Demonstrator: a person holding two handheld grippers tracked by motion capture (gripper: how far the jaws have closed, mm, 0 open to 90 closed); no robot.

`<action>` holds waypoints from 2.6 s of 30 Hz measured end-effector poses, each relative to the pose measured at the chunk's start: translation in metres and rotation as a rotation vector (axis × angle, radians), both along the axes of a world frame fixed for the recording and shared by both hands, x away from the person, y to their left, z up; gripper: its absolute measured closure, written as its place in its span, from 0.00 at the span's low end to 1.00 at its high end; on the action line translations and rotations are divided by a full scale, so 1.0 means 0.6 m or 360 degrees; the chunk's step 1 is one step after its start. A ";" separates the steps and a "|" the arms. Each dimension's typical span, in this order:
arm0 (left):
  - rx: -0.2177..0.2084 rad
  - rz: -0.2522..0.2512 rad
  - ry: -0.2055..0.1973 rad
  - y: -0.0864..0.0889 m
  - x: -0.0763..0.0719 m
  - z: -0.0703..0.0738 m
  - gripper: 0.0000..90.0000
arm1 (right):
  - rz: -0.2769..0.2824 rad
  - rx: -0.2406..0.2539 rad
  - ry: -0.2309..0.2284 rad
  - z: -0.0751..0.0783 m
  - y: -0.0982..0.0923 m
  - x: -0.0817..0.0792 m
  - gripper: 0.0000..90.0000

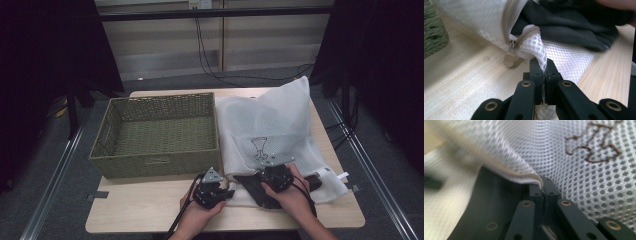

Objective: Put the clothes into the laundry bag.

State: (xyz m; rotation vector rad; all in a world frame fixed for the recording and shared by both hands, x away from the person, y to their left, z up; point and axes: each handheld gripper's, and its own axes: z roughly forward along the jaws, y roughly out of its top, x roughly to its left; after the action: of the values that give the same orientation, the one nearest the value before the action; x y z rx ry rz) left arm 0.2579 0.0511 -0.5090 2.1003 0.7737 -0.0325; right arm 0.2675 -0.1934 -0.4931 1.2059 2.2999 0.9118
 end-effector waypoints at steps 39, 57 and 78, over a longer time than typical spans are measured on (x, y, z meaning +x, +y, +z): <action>-0.0028 0.0051 0.0046 0.005 0.007 -0.001 0.97 | -0.0361 0.0203 -0.0064 -0.007 -0.028 0.082 0.97; -0.0008 0.0101 0.0021 0.006 0.006 0.001 0.92 | 0.0000 0.0222 -0.0021 0.038 -0.060 -0.081 0.98; 0.0003 -0.0035 0.0055 0.004 0.004 0.002 0.98 | -0.0302 0.0235 0.0038 0.000 -0.075 0.048 0.98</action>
State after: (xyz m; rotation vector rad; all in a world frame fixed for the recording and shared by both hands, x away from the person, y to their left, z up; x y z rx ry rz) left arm 0.2604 0.0533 -0.5077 2.1152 0.7711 -0.0799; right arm 0.2965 -0.2383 -0.4928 1.4750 2.1220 1.0155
